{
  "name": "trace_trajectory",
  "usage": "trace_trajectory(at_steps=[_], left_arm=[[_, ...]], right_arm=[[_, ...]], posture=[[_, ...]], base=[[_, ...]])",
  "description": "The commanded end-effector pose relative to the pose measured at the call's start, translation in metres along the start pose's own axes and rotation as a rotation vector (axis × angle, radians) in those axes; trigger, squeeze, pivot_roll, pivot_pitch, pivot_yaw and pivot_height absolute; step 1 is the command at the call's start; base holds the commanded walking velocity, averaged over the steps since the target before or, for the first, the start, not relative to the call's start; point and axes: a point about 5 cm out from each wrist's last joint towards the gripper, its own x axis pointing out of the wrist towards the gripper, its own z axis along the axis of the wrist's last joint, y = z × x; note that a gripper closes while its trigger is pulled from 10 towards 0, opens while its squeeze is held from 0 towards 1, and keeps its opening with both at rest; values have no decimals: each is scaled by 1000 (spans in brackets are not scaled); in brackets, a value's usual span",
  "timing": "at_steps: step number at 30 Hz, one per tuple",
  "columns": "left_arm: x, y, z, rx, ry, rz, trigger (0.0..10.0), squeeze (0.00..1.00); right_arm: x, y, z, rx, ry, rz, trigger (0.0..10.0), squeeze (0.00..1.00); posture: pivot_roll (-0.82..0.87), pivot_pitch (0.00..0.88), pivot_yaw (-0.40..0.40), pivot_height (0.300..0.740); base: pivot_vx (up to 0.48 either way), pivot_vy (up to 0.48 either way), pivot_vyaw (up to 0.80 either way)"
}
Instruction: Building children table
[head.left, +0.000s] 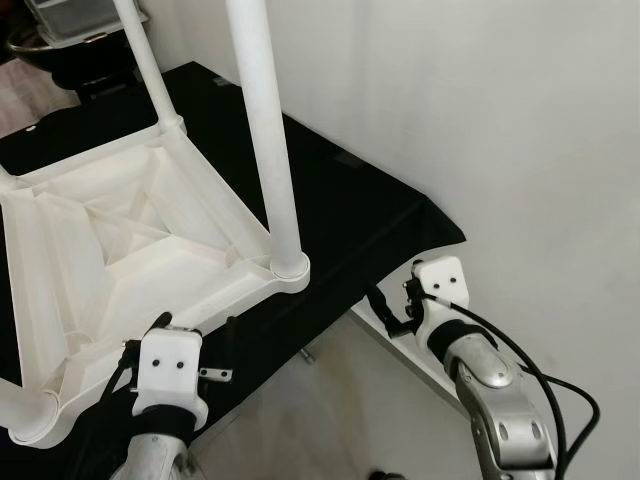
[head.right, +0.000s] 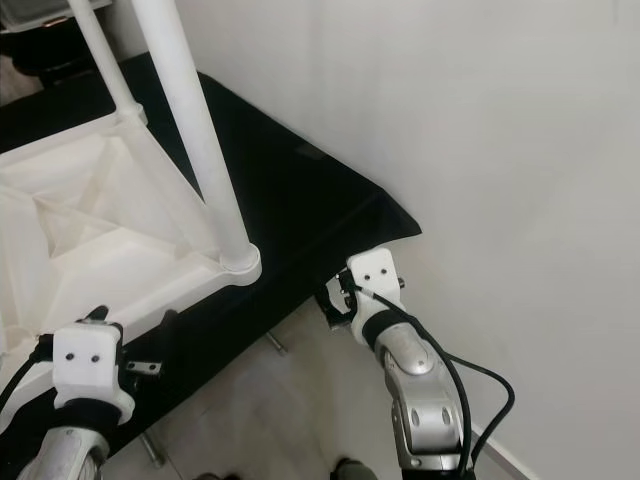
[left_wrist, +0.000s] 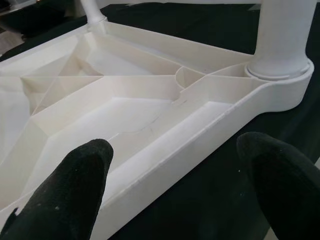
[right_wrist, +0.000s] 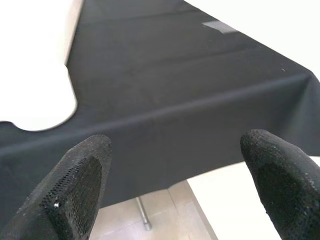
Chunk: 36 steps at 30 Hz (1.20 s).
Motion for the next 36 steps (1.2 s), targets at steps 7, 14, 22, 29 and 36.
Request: trace_trajectory(at_steps=[7,14,22,29,36], left_arm=[[6,1,-4,87,25,-30,10000,0],[5,0,-6,143,24,-102,10000,0],[7,-11,-4,111,4,-198,10000,0],[-3,-33,0,69,-9,-430,10000,0],[-5,-43,1,2,13,-560,10000,0]], right_arm=[[2,11,-1,-8,-12,35,10000,0],[12,21,8,-40,-53,94,10000,0],[24,22,11,-41,-53,100,10000,0],[25,24,9,-42,-51,140,10000,0],[30,32,11,-100,-70,260,10000,0]], posture=[[-34,175,53,740],[-7,166,43,740],[-14,156,36,740],[-10,147,31,740],[-23,146,30,740]], base=[[0,137,0],[0,480,0],[0,420,0],[0,0,0],[0,0,0]])
